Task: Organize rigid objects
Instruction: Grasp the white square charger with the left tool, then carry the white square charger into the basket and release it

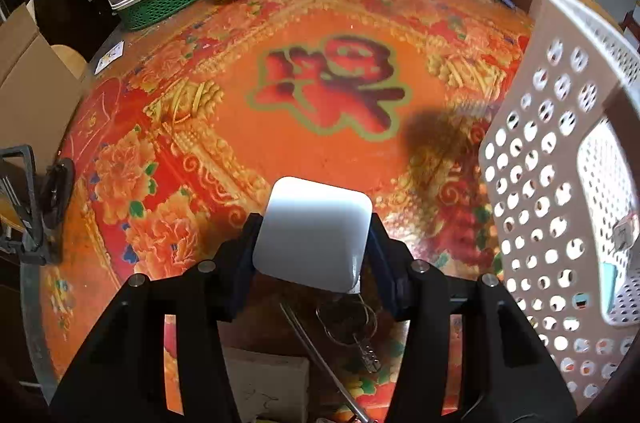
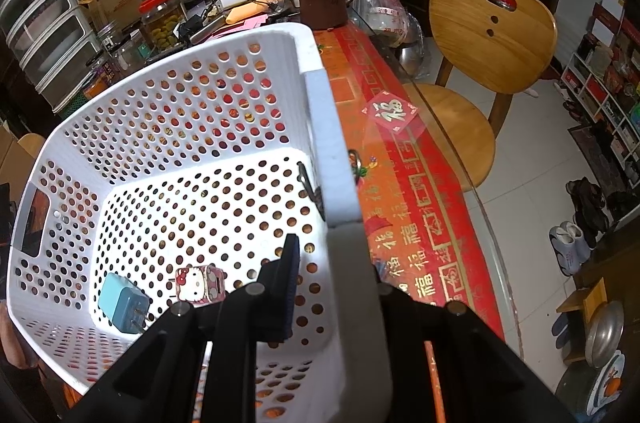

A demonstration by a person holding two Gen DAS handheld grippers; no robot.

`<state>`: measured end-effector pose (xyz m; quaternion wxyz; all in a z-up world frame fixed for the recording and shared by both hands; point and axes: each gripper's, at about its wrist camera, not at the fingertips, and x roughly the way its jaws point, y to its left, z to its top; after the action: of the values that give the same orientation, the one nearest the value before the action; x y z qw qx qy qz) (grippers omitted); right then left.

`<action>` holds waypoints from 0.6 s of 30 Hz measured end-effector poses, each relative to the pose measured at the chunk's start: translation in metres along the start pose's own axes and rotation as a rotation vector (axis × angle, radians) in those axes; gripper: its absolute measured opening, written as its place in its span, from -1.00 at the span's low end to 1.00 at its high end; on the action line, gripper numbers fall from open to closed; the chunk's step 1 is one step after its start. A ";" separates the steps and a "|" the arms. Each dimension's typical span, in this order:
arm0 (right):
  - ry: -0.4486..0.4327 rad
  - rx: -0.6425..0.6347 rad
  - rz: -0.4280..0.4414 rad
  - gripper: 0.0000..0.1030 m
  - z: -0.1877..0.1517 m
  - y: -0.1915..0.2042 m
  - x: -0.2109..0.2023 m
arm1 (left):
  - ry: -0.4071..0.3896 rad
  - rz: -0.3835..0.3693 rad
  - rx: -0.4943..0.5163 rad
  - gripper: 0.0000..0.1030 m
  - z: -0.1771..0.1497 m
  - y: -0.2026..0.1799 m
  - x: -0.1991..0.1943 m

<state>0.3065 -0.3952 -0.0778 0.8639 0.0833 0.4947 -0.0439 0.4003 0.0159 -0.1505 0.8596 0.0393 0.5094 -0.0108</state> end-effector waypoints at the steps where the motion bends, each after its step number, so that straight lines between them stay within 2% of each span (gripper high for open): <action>1: 0.002 -0.002 -0.001 -0.66 0.000 0.000 0.000 | -0.001 0.000 -0.004 -0.07 0.001 0.002 -0.002; 15: 0.003 -0.007 0.000 -0.66 0.002 0.001 0.000 | -0.106 0.109 -0.025 -0.07 0.026 0.020 -0.059; 18: 0.003 -0.007 -0.001 -0.66 0.002 0.001 0.000 | -0.124 0.108 -0.025 -0.07 0.033 0.019 -0.074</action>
<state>0.3085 -0.3944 -0.0769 0.8636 0.0800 0.4960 -0.0422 0.3943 0.0305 -0.0689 0.8893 0.0552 0.4522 0.0394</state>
